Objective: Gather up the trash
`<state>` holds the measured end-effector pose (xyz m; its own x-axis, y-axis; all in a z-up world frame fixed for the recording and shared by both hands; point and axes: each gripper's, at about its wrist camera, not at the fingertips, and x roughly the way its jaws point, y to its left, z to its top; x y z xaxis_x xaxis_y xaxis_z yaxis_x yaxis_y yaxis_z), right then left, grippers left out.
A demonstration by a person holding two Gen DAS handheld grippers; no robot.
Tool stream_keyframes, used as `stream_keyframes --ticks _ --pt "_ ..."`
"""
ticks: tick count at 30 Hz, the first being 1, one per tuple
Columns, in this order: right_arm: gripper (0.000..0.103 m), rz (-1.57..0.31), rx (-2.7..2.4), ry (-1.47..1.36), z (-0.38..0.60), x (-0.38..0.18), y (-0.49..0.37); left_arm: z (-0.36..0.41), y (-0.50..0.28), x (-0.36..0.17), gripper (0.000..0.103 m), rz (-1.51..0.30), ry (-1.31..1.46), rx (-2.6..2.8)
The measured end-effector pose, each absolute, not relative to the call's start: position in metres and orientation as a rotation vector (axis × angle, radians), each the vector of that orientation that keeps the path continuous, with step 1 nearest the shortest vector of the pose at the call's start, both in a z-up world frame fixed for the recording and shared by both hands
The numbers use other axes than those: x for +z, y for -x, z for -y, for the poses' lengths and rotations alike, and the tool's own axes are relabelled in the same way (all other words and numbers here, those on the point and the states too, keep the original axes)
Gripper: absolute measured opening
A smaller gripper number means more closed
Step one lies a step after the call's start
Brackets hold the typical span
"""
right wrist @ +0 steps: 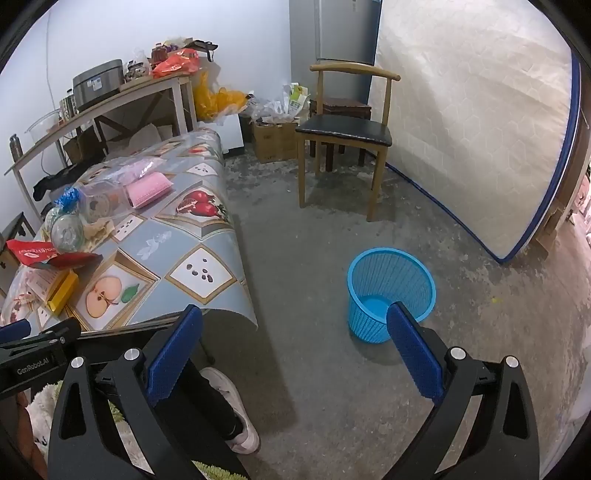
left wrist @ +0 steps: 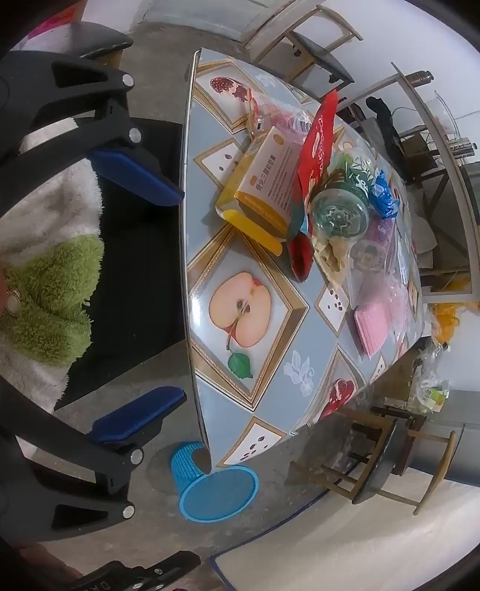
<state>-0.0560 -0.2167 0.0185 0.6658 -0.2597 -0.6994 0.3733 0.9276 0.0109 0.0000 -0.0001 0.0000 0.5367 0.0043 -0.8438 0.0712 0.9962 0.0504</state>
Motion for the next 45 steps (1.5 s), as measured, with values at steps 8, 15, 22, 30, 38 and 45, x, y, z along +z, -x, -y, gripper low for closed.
stream_keyframes --ticks 8,15,22,30,38,45 --pt "0.097 -0.761 -0.359 -0.158 0.2155 0.019 0.0554 0.0005 0.0001 0.0 0.094 -1.005 -0.074 -0.044" --pt "0.097 -0.761 -0.362 -0.158 0.2159 0.0189 0.0556 0.0006 0.0 -0.0001 0.094 -1.006 -0.073 -0.044" --pt "0.097 -0.759 -0.359 -0.153 0.2152 0.0191 0.055 0.0011 -0.0001 -0.0001 0.094 -1.006 -0.073 -0.044" --pt "0.097 -0.76 -0.361 -0.153 0.2158 0.0187 0.0545 0.0006 -0.0001 0.0 0.094 -1.007 -0.074 -0.046" --pt "0.097 -0.759 -0.36 -0.154 0.2119 0.0198 0.055 0.0007 -0.0002 0.0 0.094 -1.006 -0.072 -0.044" --pt "0.097 -0.758 -0.358 -0.155 0.2131 0.0193 0.0551 0.0007 -0.0002 0.0 0.094 -1.007 -0.073 -0.044"
